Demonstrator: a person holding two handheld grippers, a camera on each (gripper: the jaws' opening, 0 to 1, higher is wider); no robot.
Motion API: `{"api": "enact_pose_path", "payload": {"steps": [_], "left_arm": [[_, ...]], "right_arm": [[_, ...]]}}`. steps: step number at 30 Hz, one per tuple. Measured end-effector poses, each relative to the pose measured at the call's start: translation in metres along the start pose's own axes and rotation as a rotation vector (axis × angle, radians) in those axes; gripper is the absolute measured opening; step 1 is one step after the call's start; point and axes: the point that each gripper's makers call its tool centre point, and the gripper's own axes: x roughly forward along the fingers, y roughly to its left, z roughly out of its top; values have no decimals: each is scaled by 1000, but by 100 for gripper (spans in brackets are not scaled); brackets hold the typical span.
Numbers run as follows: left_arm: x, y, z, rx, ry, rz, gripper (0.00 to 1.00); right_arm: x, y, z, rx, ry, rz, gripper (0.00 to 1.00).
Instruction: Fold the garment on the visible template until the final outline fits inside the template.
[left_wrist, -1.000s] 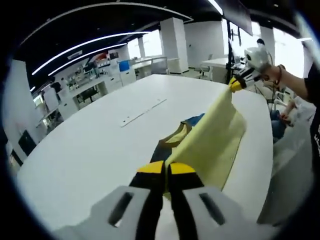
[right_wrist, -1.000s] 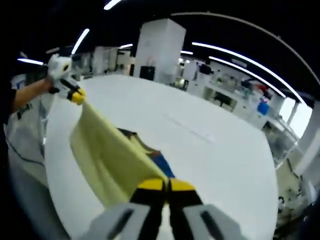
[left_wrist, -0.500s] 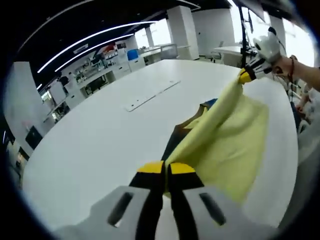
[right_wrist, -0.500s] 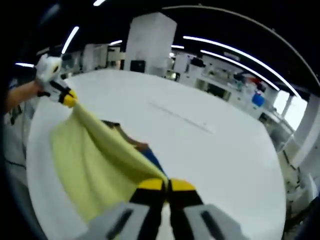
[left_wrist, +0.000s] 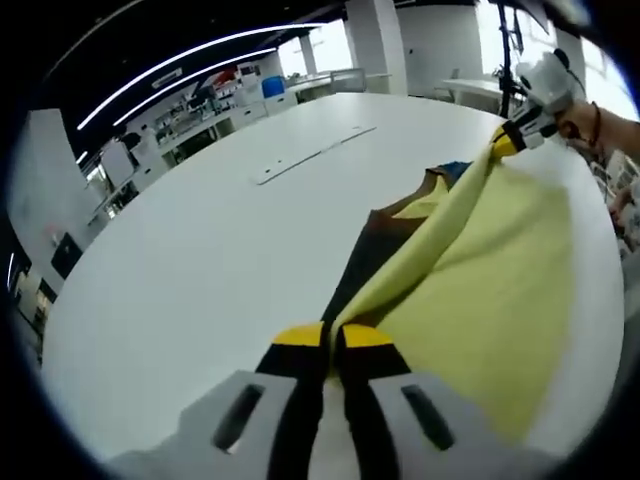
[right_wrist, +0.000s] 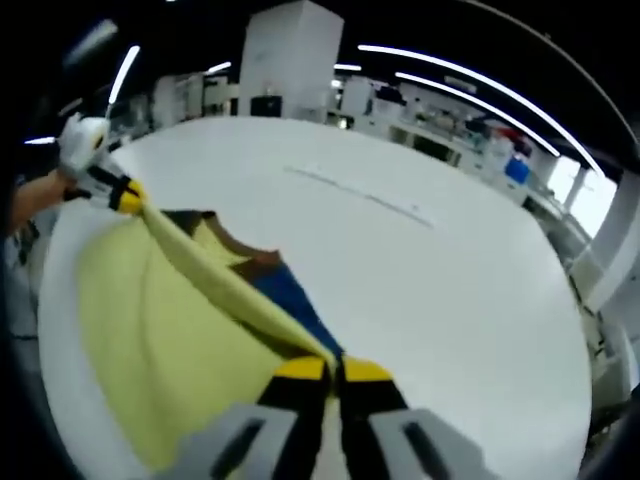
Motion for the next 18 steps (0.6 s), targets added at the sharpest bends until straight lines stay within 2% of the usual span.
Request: {"api": "enact_pose_path", "payload": {"steps": [7,10,15,18], "left_arm": [[2,6,-2,-30,-4,12,10],[2,7,-3,-39,-14,18,11],[0,12,-3,-27,-16,42,17],[-5,12,-5,24,0,55,19]], "right_arm": [[5,-6,-2,75,-10,1,3],[5,-2,0,175,-43,18,4],[7,-8,-2,157,-47,11,8],[0,-6,2,109,-54,15,14]]}}
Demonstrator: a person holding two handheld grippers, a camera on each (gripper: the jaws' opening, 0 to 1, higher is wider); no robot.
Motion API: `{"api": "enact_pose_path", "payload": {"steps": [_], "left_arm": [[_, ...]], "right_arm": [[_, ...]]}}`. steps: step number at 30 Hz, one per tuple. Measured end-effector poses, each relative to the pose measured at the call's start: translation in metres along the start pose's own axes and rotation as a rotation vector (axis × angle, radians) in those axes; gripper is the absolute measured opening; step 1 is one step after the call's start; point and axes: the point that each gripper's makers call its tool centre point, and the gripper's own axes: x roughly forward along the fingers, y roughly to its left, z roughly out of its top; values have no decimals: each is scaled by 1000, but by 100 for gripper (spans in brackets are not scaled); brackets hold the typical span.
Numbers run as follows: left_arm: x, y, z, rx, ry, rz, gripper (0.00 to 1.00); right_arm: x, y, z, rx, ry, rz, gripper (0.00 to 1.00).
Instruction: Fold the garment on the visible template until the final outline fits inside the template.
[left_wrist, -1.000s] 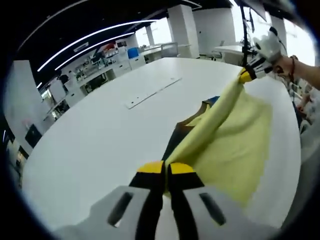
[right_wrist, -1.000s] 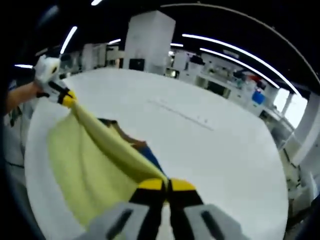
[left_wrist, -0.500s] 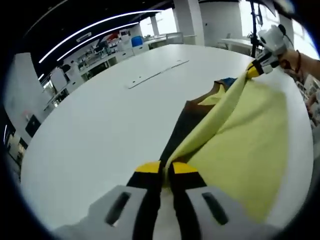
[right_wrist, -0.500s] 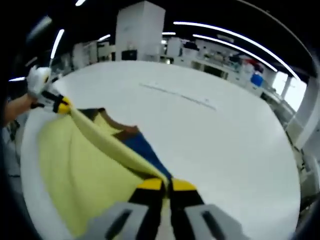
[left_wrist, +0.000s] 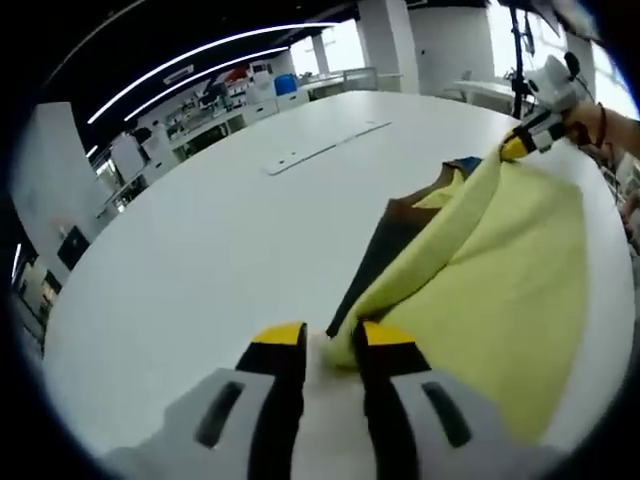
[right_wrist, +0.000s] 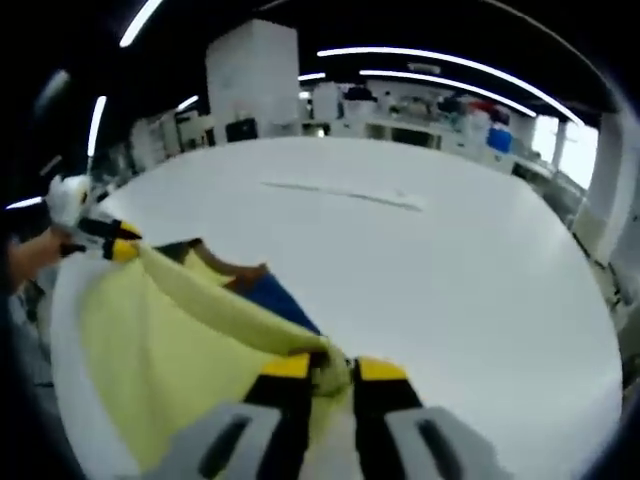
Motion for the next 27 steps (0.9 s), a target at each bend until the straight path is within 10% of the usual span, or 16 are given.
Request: {"api": "enact_pose_path", "payload": {"steps": [9,16,27], "left_arm": [[-14,-4,-1,125,-14,-12,19],[-11,-2,-9,235,24,1,16],[-7,3,-4,165,26,18,0]], "right_arm": [[-14,-5,6,-252,-13,-34,21],[-8,8,8,-258,-37,36,25],[8,-2,1,-251,-17,17,12]]}}
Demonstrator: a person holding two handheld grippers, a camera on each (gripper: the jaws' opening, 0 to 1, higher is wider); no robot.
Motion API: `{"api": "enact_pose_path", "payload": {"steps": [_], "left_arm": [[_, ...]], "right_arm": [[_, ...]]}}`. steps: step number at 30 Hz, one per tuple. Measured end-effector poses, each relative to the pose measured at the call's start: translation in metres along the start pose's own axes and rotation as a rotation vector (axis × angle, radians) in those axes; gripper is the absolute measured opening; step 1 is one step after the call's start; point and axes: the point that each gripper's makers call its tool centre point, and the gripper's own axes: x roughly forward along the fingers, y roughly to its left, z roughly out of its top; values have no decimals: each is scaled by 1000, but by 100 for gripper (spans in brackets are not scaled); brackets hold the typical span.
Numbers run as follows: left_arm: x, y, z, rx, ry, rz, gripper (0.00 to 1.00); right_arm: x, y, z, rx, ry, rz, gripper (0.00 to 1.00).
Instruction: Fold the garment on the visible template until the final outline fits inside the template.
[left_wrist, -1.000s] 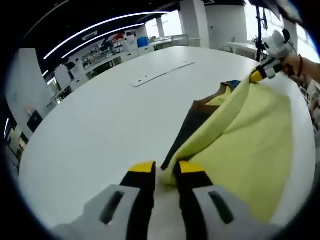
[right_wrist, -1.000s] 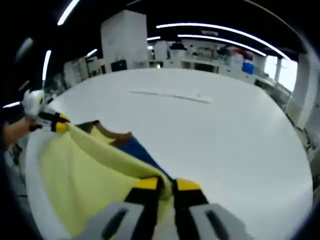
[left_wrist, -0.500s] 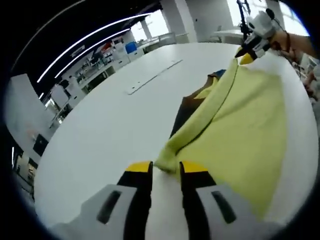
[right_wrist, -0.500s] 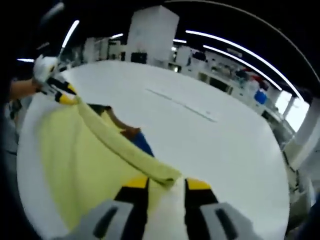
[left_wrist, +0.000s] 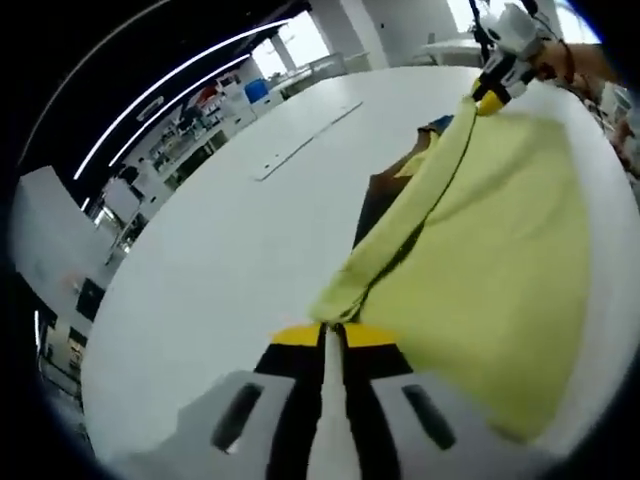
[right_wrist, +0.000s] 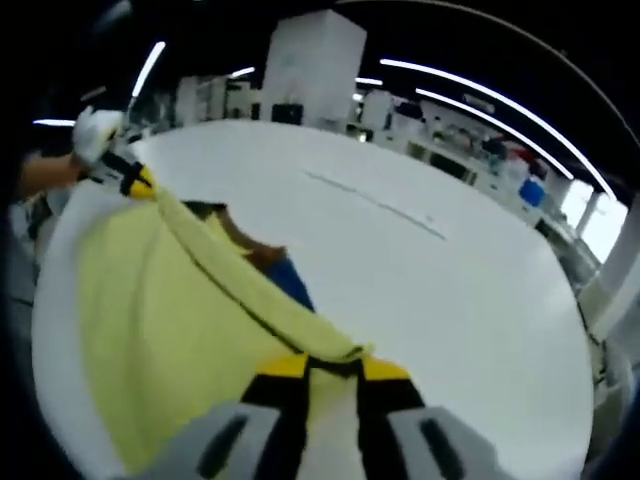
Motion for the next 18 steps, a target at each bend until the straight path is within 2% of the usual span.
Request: {"api": "enact_pose_path", "payload": {"steps": [3,6,11,12,14,16,18], "left_arm": [[4,7,-1,-6,-1,12,0],[6,14,1,-63,-14,42,0],[9,35,8,-289,-90,81,0],[8,37,10,-328,-107,80,0],[8,46,8,-424,-139,92,0],[4,46,10,-468,-155,95,0],[0,47,9,-482,-156,97,0]], "right_arm": [[2,-2,0,9,-3,-2,7],[4,-5,4,65,-27,-12,5],[10,-19,24,186,-118,-66,3],[9,-25,24,230,-125,-105,1],[7,-29,28,264,-145,-118,0],[5,-31,29,292,-148,-115,1],[4,-31,28,313,-141,-107,11]]}}
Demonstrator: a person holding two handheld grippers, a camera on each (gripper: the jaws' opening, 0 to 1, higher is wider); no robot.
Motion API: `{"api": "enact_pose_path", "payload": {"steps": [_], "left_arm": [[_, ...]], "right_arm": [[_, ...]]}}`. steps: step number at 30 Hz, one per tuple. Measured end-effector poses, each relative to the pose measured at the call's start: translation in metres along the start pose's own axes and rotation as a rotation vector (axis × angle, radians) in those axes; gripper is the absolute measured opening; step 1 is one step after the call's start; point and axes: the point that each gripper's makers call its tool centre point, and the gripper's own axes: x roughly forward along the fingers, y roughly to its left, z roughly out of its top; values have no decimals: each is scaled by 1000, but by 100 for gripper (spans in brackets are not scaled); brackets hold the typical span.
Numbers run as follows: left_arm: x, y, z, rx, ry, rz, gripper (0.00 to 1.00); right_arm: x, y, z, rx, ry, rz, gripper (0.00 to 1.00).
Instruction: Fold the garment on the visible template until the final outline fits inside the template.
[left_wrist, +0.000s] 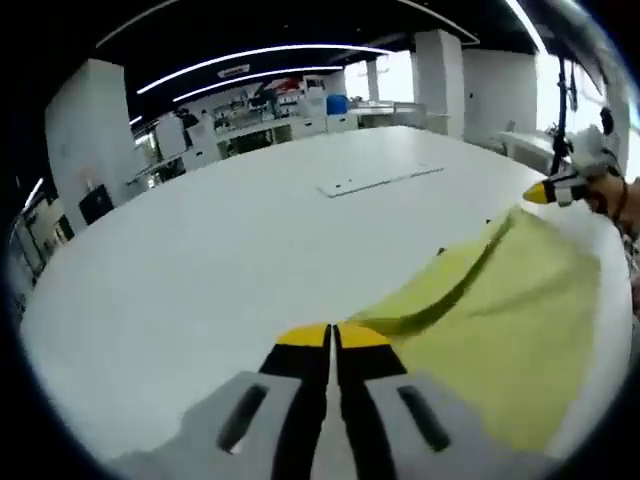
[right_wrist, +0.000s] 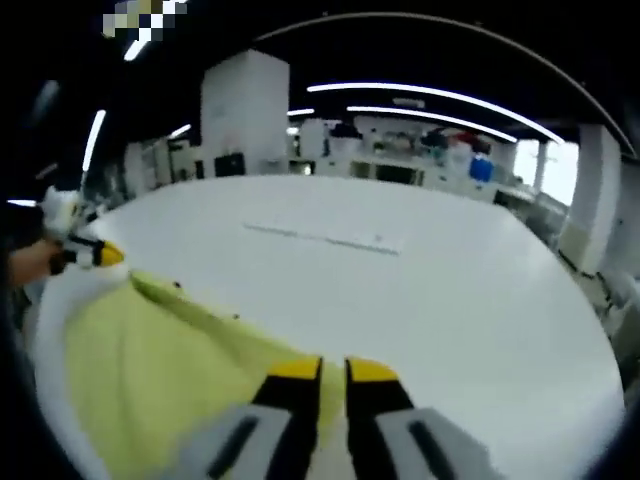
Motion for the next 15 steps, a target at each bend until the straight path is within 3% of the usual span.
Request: {"api": "enact_pose_path", "payload": {"steps": [8,11,15], "left_arm": [[-8,0,-4,-61,-13,-22,32],[-19,-13,-1,-102,-35,-64,40],[-32,-19,-2,-86,-43,-100,51]], "right_arm": [[-11,11,-10,121,55,53,44],[-16,12,-11,129,59,83,59],[-28,23,-10,167,76,142,74]]}}
